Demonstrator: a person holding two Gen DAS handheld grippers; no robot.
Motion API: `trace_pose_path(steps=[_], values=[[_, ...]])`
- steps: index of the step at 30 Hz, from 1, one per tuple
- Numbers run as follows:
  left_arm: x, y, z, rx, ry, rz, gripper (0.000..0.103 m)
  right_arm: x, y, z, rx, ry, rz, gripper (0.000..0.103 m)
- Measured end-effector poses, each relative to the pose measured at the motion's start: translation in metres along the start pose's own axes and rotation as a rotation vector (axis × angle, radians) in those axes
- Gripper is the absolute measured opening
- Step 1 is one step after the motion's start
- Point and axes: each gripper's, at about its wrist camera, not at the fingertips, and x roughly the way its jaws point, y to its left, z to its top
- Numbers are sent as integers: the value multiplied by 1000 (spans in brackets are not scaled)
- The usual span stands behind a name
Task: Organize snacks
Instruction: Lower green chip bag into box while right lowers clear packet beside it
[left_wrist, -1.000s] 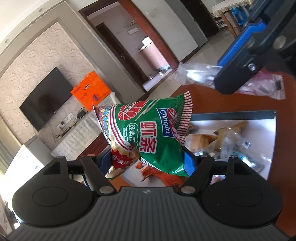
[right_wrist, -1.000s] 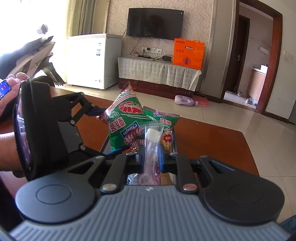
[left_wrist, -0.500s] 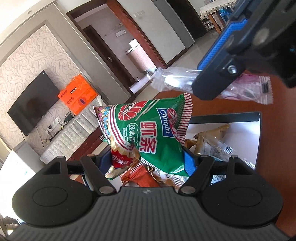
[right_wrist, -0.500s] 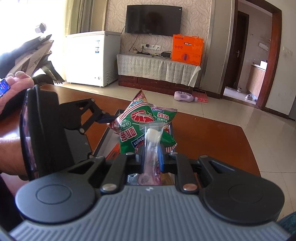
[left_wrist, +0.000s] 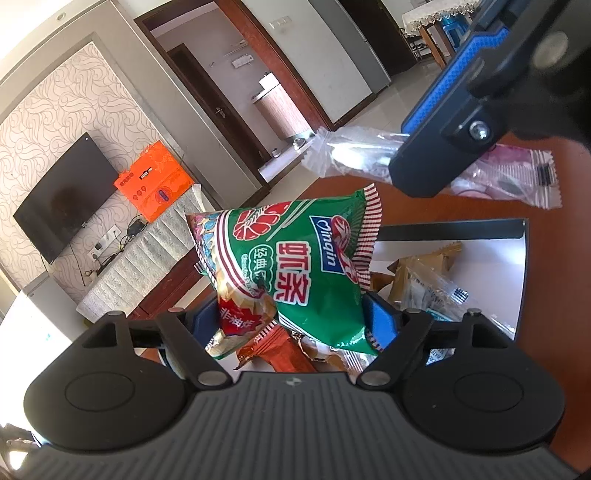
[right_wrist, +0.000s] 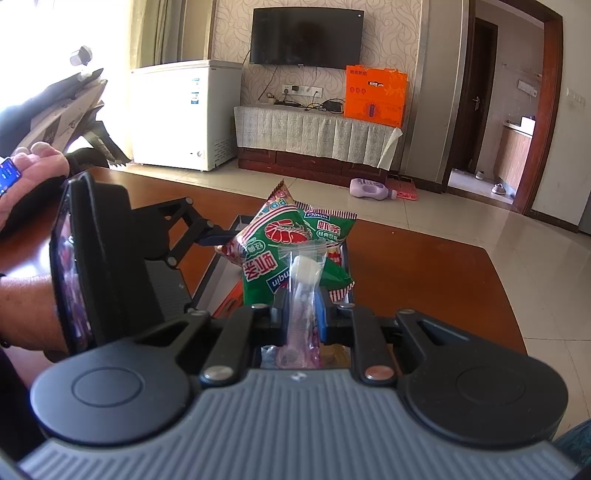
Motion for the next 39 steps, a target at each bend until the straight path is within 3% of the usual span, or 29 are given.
trace_pose_path(steps=[19, 32, 39], values=[[-14, -2, -12, 46, -44, -1, 99, 6, -2, -4, 2, 20, 5, 18], [-35, 18, -18, -4, -71, 37, 99, 17, 0, -6, 28, 58, 33, 18], [-38, 18, -23, 47, -56, 37, 99, 28, 16, -3, -16, 78, 53, 18]])
